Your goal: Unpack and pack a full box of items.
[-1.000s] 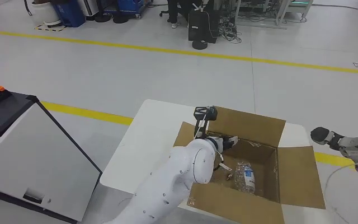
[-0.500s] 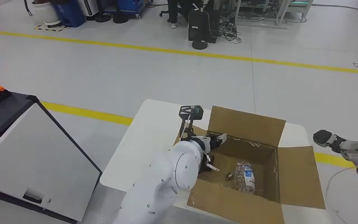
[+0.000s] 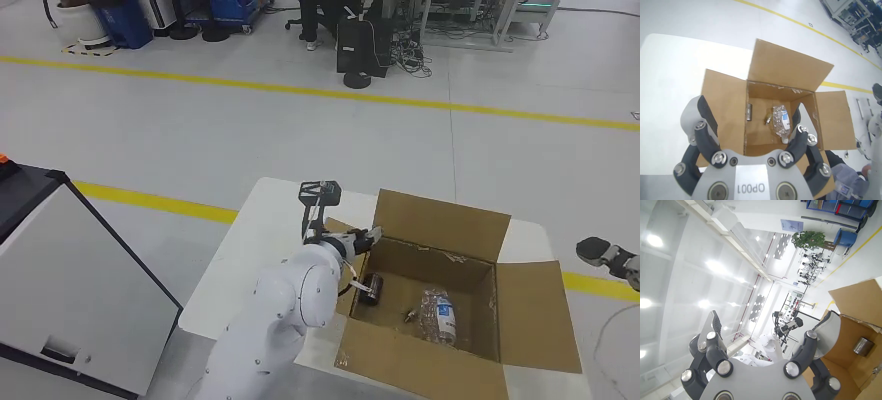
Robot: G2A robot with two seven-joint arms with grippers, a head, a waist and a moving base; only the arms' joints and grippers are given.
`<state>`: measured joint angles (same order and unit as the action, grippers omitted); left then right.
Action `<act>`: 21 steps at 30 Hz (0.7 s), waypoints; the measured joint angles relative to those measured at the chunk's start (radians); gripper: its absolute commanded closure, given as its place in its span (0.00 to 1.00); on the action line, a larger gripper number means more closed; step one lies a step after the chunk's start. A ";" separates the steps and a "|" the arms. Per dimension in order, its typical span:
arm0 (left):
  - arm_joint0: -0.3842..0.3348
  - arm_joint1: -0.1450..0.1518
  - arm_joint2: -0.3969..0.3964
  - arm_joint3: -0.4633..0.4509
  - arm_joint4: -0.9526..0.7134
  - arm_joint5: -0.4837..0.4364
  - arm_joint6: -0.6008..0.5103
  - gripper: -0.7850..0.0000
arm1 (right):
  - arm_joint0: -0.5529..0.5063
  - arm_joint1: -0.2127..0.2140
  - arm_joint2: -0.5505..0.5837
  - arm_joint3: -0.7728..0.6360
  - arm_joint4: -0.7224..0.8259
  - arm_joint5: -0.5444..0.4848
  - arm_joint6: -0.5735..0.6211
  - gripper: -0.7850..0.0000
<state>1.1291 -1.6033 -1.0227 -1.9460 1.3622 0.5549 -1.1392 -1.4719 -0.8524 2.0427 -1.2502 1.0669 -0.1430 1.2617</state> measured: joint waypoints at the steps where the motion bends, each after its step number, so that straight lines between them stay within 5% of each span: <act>1: 0.001 0.002 -0.015 -0.009 0.013 0.000 -0.008 0.00 | -0.003 0.002 0.014 0.015 -0.002 0.007 0.005 0.00; 7: 0.006 0.009 -0.078 -0.036 0.041 -0.032 -0.059 0.00 | -0.007 0.007 0.053 0.087 -0.007 0.044 0.052 0.00; 21: 0.009 0.010 -0.072 -0.031 0.019 -0.084 -0.065 0.00 | 0.003 0.007 0.051 0.104 -0.001 0.043 0.078 0.00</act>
<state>1.1382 -1.5935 -1.0951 -1.9765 1.3811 0.4704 -1.2046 -1.4689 -0.8457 2.0933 -1.1466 1.0662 -0.0997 1.3393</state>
